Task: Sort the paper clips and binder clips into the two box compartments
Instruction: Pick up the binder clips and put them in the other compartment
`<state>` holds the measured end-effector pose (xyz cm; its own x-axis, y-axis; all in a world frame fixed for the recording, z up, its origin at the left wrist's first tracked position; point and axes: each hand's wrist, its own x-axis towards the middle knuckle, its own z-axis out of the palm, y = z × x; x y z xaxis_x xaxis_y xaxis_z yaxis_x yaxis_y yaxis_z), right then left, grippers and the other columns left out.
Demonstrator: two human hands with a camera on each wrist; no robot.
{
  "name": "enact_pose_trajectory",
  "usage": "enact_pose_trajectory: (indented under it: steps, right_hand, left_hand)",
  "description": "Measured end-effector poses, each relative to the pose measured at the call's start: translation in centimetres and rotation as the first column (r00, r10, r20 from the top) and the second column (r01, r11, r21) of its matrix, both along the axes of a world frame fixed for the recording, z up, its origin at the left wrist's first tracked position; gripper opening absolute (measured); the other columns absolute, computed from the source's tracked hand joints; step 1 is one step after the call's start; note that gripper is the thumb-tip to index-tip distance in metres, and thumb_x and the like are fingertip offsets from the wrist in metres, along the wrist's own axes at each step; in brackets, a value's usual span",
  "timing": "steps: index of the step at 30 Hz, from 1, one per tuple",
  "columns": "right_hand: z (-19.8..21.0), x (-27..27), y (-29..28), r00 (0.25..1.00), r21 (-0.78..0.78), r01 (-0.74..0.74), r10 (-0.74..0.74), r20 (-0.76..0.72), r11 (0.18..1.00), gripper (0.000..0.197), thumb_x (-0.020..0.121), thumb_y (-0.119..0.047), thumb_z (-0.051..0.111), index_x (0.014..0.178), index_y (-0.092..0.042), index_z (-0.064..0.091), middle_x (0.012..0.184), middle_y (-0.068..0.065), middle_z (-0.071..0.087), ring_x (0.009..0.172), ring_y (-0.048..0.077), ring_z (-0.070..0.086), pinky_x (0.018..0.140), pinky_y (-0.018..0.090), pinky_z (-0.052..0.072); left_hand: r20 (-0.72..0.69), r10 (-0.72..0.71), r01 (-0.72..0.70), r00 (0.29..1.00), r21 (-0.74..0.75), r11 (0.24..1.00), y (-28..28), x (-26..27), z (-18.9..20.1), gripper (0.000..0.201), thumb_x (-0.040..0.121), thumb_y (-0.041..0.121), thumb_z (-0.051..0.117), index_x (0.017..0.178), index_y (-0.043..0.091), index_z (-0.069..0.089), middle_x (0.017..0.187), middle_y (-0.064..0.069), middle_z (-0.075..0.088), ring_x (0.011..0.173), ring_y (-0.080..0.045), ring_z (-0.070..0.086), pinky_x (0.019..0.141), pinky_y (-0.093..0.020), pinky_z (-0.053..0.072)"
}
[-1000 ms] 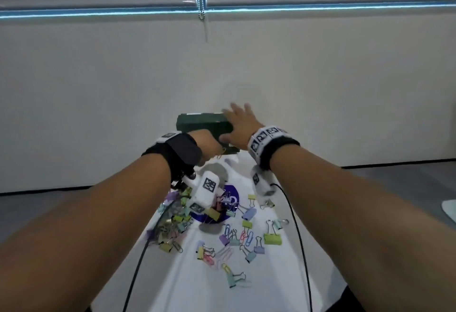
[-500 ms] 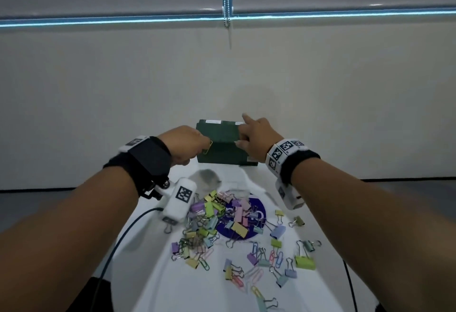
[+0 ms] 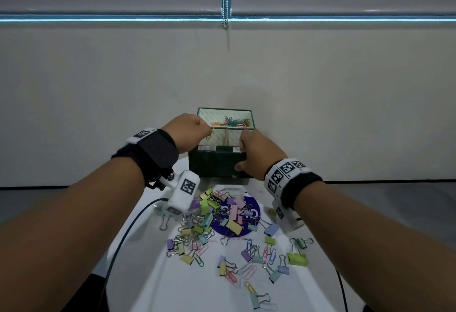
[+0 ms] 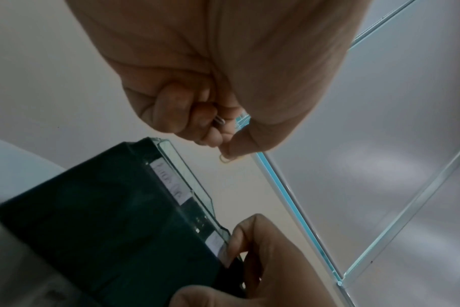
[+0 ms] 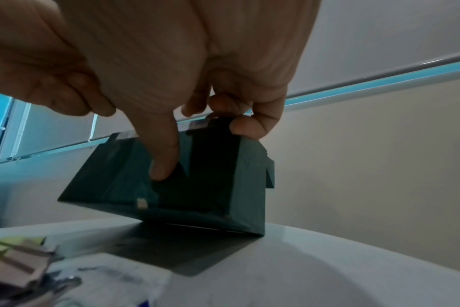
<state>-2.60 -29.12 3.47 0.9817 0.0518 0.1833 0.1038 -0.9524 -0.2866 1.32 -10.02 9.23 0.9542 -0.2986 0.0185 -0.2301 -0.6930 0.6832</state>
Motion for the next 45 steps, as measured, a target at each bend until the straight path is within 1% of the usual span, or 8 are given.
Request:
enact_pose_trajectory:
  steps: [8,13,18,23,26,34,40,45]
  right_hand:
    - [-1.9,-1.7,-0.9,0.998,0.101,0.043,-0.038,-0.058,0.994,0.035,0.075,-0.024,0.083,0.084,-0.019,0.049,0.083,0.0,0.059,0.078,0.022,0.057,0.063,0.03,0.042]
    - [-2.0,-1.7,-1.2,0.999,0.169,0.041,-0.037,-0.03,0.985,0.031,0.075,-0.018,0.079,0.08,-0.018,0.049,0.077,0.0,0.056,0.076,0.025,0.055,0.063,0.031,0.044]
    - [-2.3,-1.7,-1.6,0.999,0.286,0.032,-0.026,-0.025,0.958,0.027,0.087,-0.033,0.069,0.073,-0.022,0.049,0.075,0.001,0.059,0.071,0.021,0.056,0.064,0.032,0.046]
    - [-2.3,-1.3,-2.2,0.998,0.315,0.026,-0.005,-0.066,0.949,0.023,0.096,-0.035,0.061,0.081,-0.018,0.058,0.082,0.002,0.061,0.079,0.02,0.06,0.07,0.032,0.05]
    - [-2.1,-1.0,-2.2,0.996,0.325,0.015,0.013,-0.084,0.946,0.021,0.095,-0.036,0.063,0.082,-0.019,0.061,0.083,0.001,0.063,0.079,0.017,0.062,0.073,0.032,0.054]
    - [3.1,1.3,-2.5,0.994,0.156,0.016,0.002,-0.113,0.988,0.02,0.088,-0.027,0.068,0.07,-0.022,0.06,0.08,-0.004,0.062,0.075,0.014,0.059,0.062,0.024,0.042]
    - [6.0,9.7,-0.2,0.994,-0.158,0.059,-0.072,-0.078,0.986,0.014,0.093,-0.017,0.059,0.104,-0.014,0.067,0.103,0.004,0.067,0.094,0.026,0.064,0.08,0.032,0.053]
    - [4.1,14.5,1.1,0.976,-0.314,0.076,-0.135,-0.173,0.947,0.05,0.089,-0.057,0.058,0.088,-0.008,0.068,0.092,0.004,0.07,0.081,0.025,0.068,0.07,0.034,0.054]
  left_hand:
    - [0.081,-0.069,0.059,0.994,0.112,0.992,-4.1,0.9,-1.6,0.02,0.093,0.019,0.053,0.074,0.014,0.054,0.072,-0.011,0.05,0.061,-0.02,0.042,0.055,-0.026,0.037]
    - [0.031,-0.136,0.131,0.99,0.115,0.985,-7.6,0.9,-2.5,0.011,0.09,0.011,0.052,0.083,0.013,0.06,0.08,-0.016,0.059,0.066,-0.024,0.054,0.071,-0.038,0.055]
    - [0.028,-0.182,0.173,0.983,0.183,0.968,-6.9,1.6,-2.3,0.034,0.089,0.001,0.054,0.121,0.004,0.066,0.125,-0.01,0.066,0.112,-0.027,0.062,0.089,-0.03,0.051]
    - [0.271,0.306,-0.3,0.913,-0.066,0.952,-1.1,3.5,-3.0,0.032,0.082,0.022,0.065,0.114,0.022,0.063,0.121,-0.008,0.061,0.104,-0.025,0.06,0.09,-0.032,0.048]
    - [-0.035,0.345,-0.346,0.938,-0.039,0.937,0.0,3.3,-4.4,0.073,0.09,0.039,0.066,0.147,0.011,0.03,0.145,-0.018,0.044,0.126,-0.035,0.051,0.095,-0.033,0.043]
    - [-0.082,0.243,-0.232,0.967,0.119,0.965,-0.4,4.1,-8.0,0.029,0.097,0.014,0.044,0.124,0.004,0.047,0.122,-0.018,0.06,0.102,-0.033,0.059,0.079,-0.032,0.044]
    - [-0.037,0.218,-0.215,0.975,0.08,0.973,-0.5,3.9,-8.7,0.028,0.099,0.015,0.043,0.125,0.005,0.041,0.119,-0.018,0.061,0.092,-0.029,0.058,0.076,-0.033,0.044]
    - [-0.023,0.207,-0.205,0.978,0.063,0.977,-0.3,4.3,-9.3,0.027,0.099,0.016,0.043,0.125,0.007,0.042,0.119,-0.016,0.061,0.1,-0.031,0.062,0.082,-0.035,0.049]
